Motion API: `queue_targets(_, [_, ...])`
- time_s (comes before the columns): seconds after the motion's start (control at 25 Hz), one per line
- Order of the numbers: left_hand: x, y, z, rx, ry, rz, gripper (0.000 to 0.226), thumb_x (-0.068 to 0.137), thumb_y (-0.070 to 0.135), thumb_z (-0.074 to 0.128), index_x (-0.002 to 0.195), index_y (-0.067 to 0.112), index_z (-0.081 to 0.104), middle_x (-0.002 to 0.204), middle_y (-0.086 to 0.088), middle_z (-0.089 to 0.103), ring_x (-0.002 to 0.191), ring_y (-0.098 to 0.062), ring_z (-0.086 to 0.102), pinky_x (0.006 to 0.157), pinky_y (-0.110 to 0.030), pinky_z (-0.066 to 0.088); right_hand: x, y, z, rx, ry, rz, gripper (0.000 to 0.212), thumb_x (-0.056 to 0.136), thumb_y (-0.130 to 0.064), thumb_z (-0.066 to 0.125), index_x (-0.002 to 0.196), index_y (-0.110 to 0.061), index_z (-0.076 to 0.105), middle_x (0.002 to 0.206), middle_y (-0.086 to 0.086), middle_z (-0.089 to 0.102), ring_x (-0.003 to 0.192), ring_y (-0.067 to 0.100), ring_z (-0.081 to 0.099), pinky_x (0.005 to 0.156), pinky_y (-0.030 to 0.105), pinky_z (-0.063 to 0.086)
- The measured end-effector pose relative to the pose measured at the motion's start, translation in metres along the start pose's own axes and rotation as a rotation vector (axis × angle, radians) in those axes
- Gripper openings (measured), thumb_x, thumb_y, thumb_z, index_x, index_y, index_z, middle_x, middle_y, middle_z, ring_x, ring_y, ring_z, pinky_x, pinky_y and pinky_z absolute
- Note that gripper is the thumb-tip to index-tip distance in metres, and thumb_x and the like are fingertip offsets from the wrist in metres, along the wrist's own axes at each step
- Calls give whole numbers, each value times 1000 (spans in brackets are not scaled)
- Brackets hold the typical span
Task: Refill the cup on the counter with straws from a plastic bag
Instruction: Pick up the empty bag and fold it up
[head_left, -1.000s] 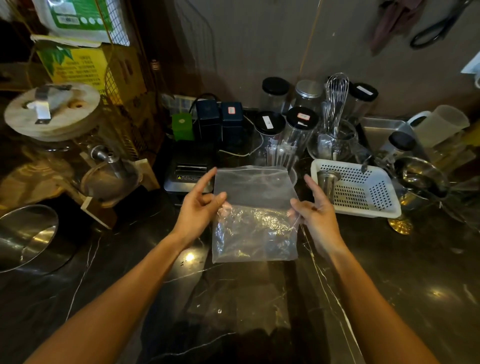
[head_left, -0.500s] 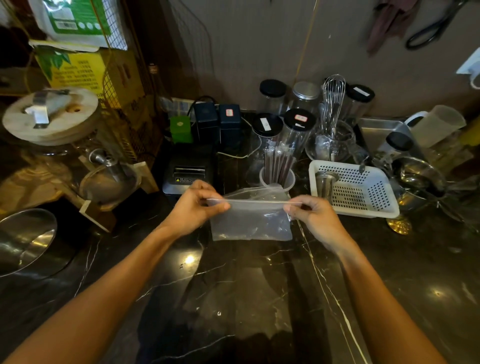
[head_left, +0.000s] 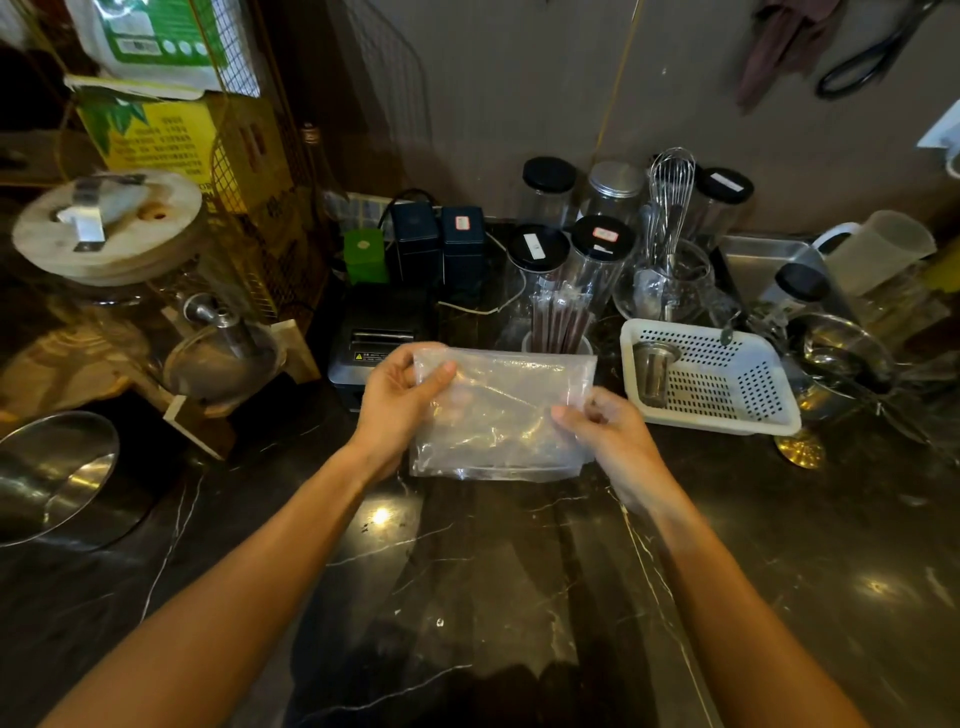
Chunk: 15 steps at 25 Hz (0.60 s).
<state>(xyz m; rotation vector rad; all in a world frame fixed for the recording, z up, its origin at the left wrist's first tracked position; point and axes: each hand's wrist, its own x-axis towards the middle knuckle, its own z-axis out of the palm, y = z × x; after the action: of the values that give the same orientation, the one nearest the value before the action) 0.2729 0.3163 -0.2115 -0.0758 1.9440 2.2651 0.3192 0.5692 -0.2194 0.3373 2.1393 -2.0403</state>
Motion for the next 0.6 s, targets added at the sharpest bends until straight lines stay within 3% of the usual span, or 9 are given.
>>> queue_targets(0.12, [-4,-4,-4,-116,-95,-133,32,97,17,67,127,8,61,118,-12,75,108,-31,74,94,-49,61,1,2,-1,60,68,-69,4,96,-8,70,93,-9,69,95,17,73,94,29,73,93,50,57])
queue_targets(0.2, [-10,-9,-5,-86,-233,-270,39,96,20,68,133,9,61,125,-11,74,113,-31,74,94,-48,61,0,0,-1,118,75,-91,18,96,-3,69,84,-17,67,86,6,73,87,21,70,88,43,57])
queue_targets(0.28, [-13,-15,-4,5,-291,-333,44,90,14,75,132,11,63,124,-10,75,114,-30,73,97,-48,60,0,1,-4,173,57,-39,15,94,-2,71,96,-16,69,100,7,77,94,25,74,92,47,59])
queue_targets(0.32, [-13,-17,-4,53,-281,-329,47,86,11,79,131,12,64,123,-9,76,114,-29,73,98,-48,60,-1,2,-7,188,36,8,22,91,-4,75,109,-15,69,111,9,77,102,27,76,95,47,60])
queue_targets(0.4, [-11,-17,-5,163,-270,-280,51,84,10,82,131,15,64,122,-6,76,114,-25,74,98,-45,60,0,3,-12,93,46,88,63,83,-16,84,139,-16,57,129,6,70,119,26,70,100,42,57])
queue_targets(0.48, [-8,-11,-5,307,-352,-213,51,85,10,81,131,18,63,123,-3,74,113,-20,73,98,-41,60,2,-1,-15,-163,154,43,91,80,-28,89,156,-22,40,141,-9,54,130,13,54,105,32,45])
queue_targets(0.52, [-7,-7,-3,368,-403,-185,50,85,9,81,131,18,63,124,-3,72,113,-18,72,97,-38,60,3,-5,-15,-286,173,-20,92,80,-32,90,157,-23,40,142,-13,50,130,8,48,106,30,40])
queue_targets(0.6, [-4,0,1,412,-473,-155,44,87,7,79,128,17,65,121,-3,73,110,-16,73,92,-31,61,6,-11,-14,-444,62,-87,73,80,-37,89,145,-22,57,137,-12,59,126,6,55,100,24,43])
